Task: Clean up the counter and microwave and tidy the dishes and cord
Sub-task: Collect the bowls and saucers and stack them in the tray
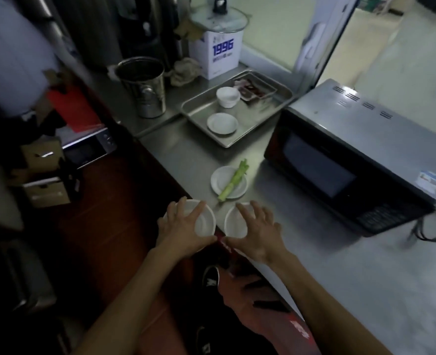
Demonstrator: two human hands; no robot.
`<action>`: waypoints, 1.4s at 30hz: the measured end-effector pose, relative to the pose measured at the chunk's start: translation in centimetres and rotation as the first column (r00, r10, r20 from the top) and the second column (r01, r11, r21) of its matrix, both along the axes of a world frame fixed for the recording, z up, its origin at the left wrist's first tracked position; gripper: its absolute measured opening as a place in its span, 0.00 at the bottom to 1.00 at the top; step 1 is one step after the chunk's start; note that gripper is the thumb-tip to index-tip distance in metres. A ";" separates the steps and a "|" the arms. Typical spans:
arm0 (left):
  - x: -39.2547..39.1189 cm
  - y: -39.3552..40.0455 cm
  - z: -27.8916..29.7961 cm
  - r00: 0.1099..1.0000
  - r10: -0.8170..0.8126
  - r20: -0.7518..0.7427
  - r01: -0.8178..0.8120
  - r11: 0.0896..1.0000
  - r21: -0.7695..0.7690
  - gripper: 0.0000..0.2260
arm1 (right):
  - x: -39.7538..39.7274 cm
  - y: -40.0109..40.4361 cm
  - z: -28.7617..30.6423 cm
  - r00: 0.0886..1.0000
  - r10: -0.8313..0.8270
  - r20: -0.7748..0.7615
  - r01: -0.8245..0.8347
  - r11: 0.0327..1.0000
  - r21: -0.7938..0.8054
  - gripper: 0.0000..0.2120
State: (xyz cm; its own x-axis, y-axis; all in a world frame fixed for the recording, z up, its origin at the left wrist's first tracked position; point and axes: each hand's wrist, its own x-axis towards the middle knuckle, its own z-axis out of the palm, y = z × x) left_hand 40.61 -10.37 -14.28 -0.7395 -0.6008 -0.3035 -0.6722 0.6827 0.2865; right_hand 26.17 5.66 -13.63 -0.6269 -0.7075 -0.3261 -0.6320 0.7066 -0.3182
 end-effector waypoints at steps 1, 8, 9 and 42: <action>0.1 -1.0 -0.2 1.000 0.019 -0.001 -0.019 1.000 -0.010 0.46 | -0.2 -1.3 -0.2 1.000 0.024 -0.005 -0.024 1.000 -0.004 0.49; -0.8 -9.1 -1.4 0.992 0.122 0.020 -0.120 0.991 -0.053 0.48 | -3.6 -11.4 -1.4 0.992 0.126 -0.007 -0.127 0.990 -0.063 0.48; -1.0 -10.2 -1.3 0.991 0.131 0.033 -0.129 0.990 -0.053 0.48 | -4.1 -12.7 -1.6 0.991 0.137 -0.001 -0.137 0.988 -0.068 0.48; -17.5 -31.5 -1.7 0.986 -0.161 -0.041 0.162 0.986 0.025 0.49 | -14.1 -29.7 -1.1 0.983 -0.178 -0.036 0.178 0.984 -0.013 0.48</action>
